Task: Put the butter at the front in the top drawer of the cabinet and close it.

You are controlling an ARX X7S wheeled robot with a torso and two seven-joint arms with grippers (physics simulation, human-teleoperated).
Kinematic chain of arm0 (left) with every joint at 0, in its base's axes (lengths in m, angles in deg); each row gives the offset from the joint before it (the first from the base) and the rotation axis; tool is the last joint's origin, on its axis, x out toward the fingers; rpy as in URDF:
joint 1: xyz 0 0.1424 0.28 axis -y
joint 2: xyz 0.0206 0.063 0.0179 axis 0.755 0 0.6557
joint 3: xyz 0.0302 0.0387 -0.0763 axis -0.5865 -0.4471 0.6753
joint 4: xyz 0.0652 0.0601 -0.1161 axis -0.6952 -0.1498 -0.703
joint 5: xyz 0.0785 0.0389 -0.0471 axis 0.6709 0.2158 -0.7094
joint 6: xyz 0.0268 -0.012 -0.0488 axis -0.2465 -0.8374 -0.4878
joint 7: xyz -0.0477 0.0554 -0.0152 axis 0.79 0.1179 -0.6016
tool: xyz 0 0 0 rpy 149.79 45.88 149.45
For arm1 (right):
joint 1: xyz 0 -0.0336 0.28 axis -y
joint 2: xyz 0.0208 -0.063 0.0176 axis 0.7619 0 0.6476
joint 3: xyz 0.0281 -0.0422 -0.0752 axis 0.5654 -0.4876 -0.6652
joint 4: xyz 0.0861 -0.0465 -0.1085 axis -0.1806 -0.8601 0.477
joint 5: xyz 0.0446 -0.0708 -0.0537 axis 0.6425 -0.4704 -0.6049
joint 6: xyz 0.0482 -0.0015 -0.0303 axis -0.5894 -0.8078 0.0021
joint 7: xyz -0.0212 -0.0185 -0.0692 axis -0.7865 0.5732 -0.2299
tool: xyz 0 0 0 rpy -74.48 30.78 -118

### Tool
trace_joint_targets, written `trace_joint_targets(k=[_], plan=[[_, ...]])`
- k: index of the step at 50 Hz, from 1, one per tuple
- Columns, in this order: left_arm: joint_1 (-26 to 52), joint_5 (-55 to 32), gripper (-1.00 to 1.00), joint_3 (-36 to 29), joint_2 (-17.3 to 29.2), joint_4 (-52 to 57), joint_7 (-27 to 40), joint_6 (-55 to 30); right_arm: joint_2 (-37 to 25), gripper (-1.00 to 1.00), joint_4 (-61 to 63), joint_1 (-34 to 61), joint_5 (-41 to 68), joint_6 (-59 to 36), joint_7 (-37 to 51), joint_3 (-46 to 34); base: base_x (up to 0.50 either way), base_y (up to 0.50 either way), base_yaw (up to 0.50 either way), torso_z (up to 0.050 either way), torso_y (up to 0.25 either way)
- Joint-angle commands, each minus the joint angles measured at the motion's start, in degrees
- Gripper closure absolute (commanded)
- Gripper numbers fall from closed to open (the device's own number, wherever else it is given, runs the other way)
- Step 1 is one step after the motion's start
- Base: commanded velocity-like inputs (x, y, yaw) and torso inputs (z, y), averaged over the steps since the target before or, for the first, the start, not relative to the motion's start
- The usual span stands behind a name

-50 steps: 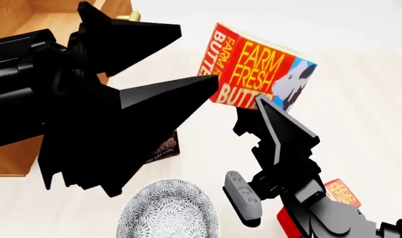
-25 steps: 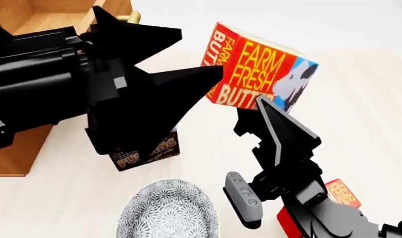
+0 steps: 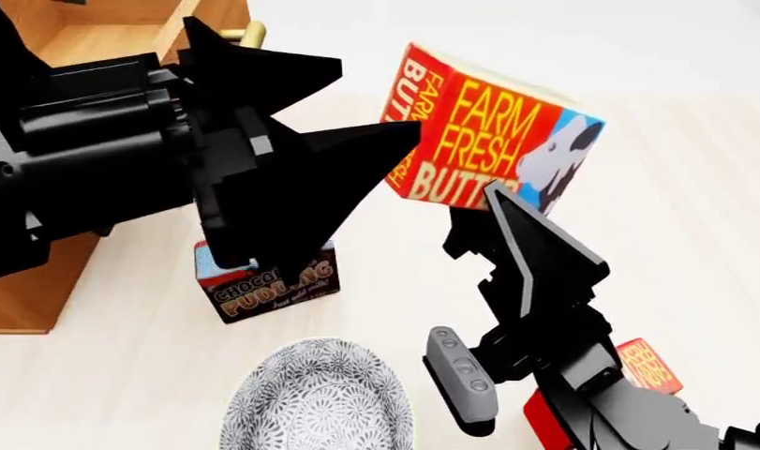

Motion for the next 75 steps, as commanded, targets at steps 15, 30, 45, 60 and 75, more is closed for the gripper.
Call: trace_joint_targets(k=[15, 30, 45, 60, 75], plan=[[-0.42, 2.68, -1.00, -1.12, -1.23, -1.05, -0.12, -0.12, -0.31, 1.00, 0.75, -0.03, -1.78, -1.69, 0.33, 1.22, 0.00, 0.00, 0.00, 0.000, 0.001], [-0.77, 3.47, -1.00, -1.33, -1.69, -1.12, -0.87, 0.00, -0.01, 1.00, 0.03, -0.21, -1.55, -1.15, 0.41, 1.63, 0.00, 0.00, 0.00, 0.001, 0.001], [-1.32, 5.20, -1.00, -2.10, -3.05, -2.32, -2.20, 0.13, -0.11, 1.00, 0.35, -0.71, -1.96, -1.24, 0.16, 1.76, 0.00, 0.00, 0.00, 0.001, 0.001], [-1.25, 7.17, -1.00, -3.13, -5.12, -4.34, -3.49, 0.14, -0.21, 1.00, -0.02, -1.33, -1.85, -1.01, 0.47, 2.15, 0.00, 0.00, 0.00, 0.000, 0.001], [-1.53, 8.41, -1.00, -3.81, -6.51, -5.23, -4.33, 0.38, -0.55, 1.00, 0.63, -1.25, -2.53, -1.13, -0.18, 2.33, 0.00, 0.00, 0.00, 0.001, 0.001]])
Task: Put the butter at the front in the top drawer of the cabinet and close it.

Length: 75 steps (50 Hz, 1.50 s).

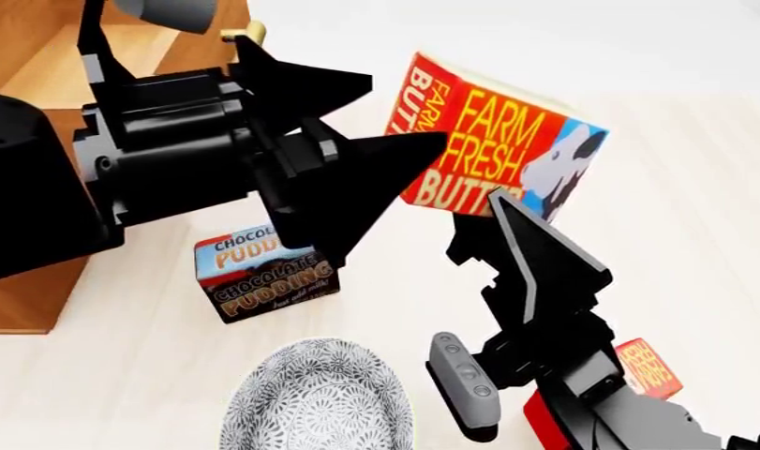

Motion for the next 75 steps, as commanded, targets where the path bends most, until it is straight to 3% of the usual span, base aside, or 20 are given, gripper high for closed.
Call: trace_joint_targets(k=[1, 75], plan=[[-0.14, 0.91, -1.00, -0.56, -1.12, -0.64, -0.62, 0.10, -0.17, 1.00, 0.67, 0.86, -1.79, -1.55, -0.01, 0.80, 0.00, 0.00, 0.00, 0.000, 0.000], [2.45, 7.74, -1.00, -4.69, -9.35, -8.29, -3.99, 0.17, -0.78, 1.00, 1.37, -1.30, -3.01, -1.55, 0.25, 2.34, 0.00, 0.00, 0.00, 0.000, 0.001]])
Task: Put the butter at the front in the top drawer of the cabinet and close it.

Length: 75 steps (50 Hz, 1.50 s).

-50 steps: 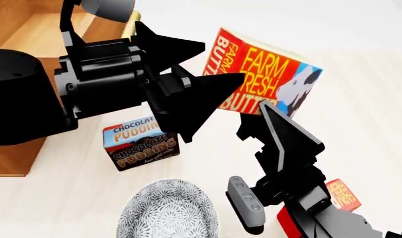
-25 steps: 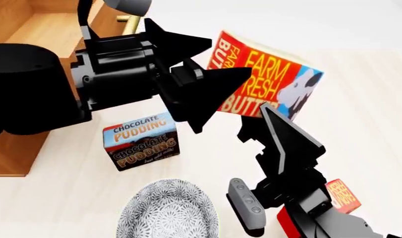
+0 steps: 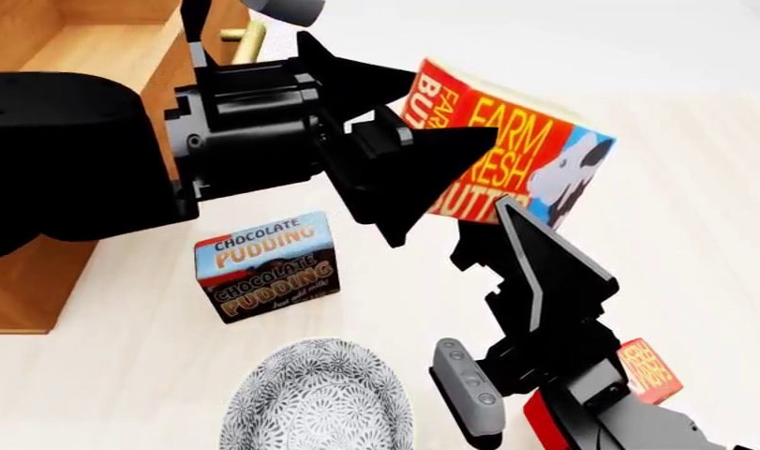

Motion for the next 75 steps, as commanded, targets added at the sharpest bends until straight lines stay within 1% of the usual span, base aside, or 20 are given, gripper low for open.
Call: trace_joint_targets(k=[1, 27, 28, 40, 53, 57, 58, 64, 75], plan=[[0.38, 1.43, -1.00, -0.69, -1.16, -1.54, -0.60, 0.10, -0.07, 1.00, 0.68, 0.75, -1.88, -1.52, 0.24, 0.78, 0.00, 0.00, 0.00, 0.000, 0.000], [0.04, 3.36, -1.00, -1.45, -2.22, -2.77, -0.54, 0.98, -0.09, 1.00, 0.46, 0.16, -1.89, -1.13, 0.32, 1.37, 0.00, 0.00, 0.00, 0.001, 0.001], [-0.14, 3.85, 1.00, -1.36, -2.19, -2.64, -0.28, 1.41, -0.02, 1.00, 0.34, 0.13, -1.88, -1.07, 0.36, 1.37, 0.00, 0.00, 0.00, 0.000, 0.000], [-0.73, 3.47, 1.00, -0.25, -1.51, -1.86, 0.33, 2.69, 0.30, 1.00, -0.16, 0.06, -1.96, -0.70, 0.41, 1.54, 0.00, 0.00, 0.00, 0.000, 0.001], [-1.22, 1.96, 1.00, 2.26, -1.72, -3.06, 4.57, 5.62, 0.30, 1.00, -0.18, -0.10, -2.02, -0.64, 0.33, 1.90, 0.00, 0.00, 0.00, 0.001, 0.001], [-1.54, 1.29, 1.00, 3.35, -1.41, -2.66, 5.61, 6.70, 0.00, 1.00, 0.46, -0.31, -0.56, -0.10, 0.74, 2.90, 0.00, 0.00, 0.00, 0.000, 0.000], [-1.59, 1.15, 1.00, 3.58, -1.35, -2.70, 5.87, 6.92, -0.03, -1.00, 0.52, -0.48, -0.14, -0.03, 1.08, 3.25, 0.00, 0.00, 0.00, 0.000, 0.010], [-2.01, -0.05, 1.00, 5.34, -1.15, -3.23, 8.33, 8.79, -0.03, -1.00, 0.74, -1.06, 1.27, 0.17, 1.88, 4.41, 0.00, 0.00, 0.00, 0.000, 0.000], [-1.57, -1.43, 1.00, 7.24, -0.55, -3.33, 10.27, 10.18, 0.12, -1.00, 0.30, -1.34, 2.14, 0.51, 2.09, 5.19, 0.00, 0.00, 0.00, 0.001, 0.002]])
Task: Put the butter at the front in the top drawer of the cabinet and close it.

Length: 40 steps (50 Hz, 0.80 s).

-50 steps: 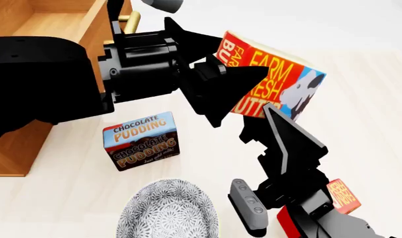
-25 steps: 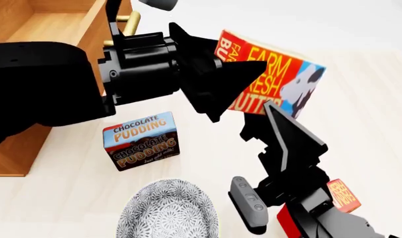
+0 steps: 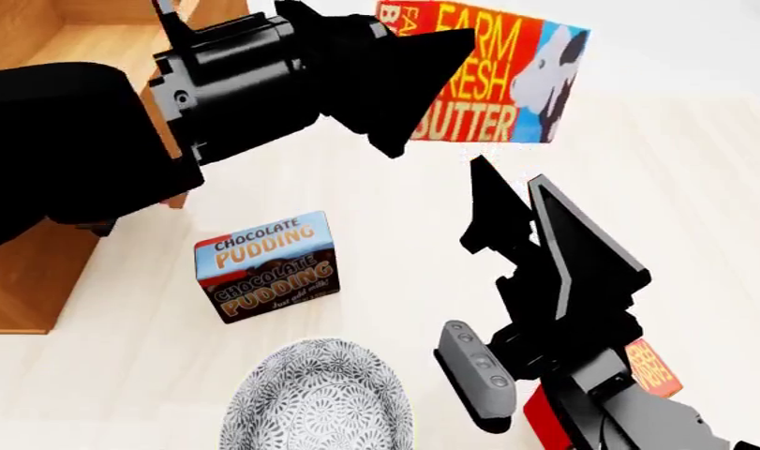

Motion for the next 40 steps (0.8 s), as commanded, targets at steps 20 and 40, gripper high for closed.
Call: trace_joint_targets(k=[20, 40], plan=[[1.09, 4.41, 1.00, 10.81, 6.93, 10.46, 15.43, 8.65, -0.25, -1.00, 0.64, -1.27, 5.61, 1.73, 0.62, 4.18, 0.00, 0.00, 0.00, 0.001, 0.001], [-3.41, 16.15, 1.00, 17.27, 15.98, 26.17, 30.22, 14.61, -0.81, -1.00, 2.36, -2.19, 11.45, 4.09, 0.53, 7.91, 0.00, 0.00, 0.00, 0.001, 0.002]])
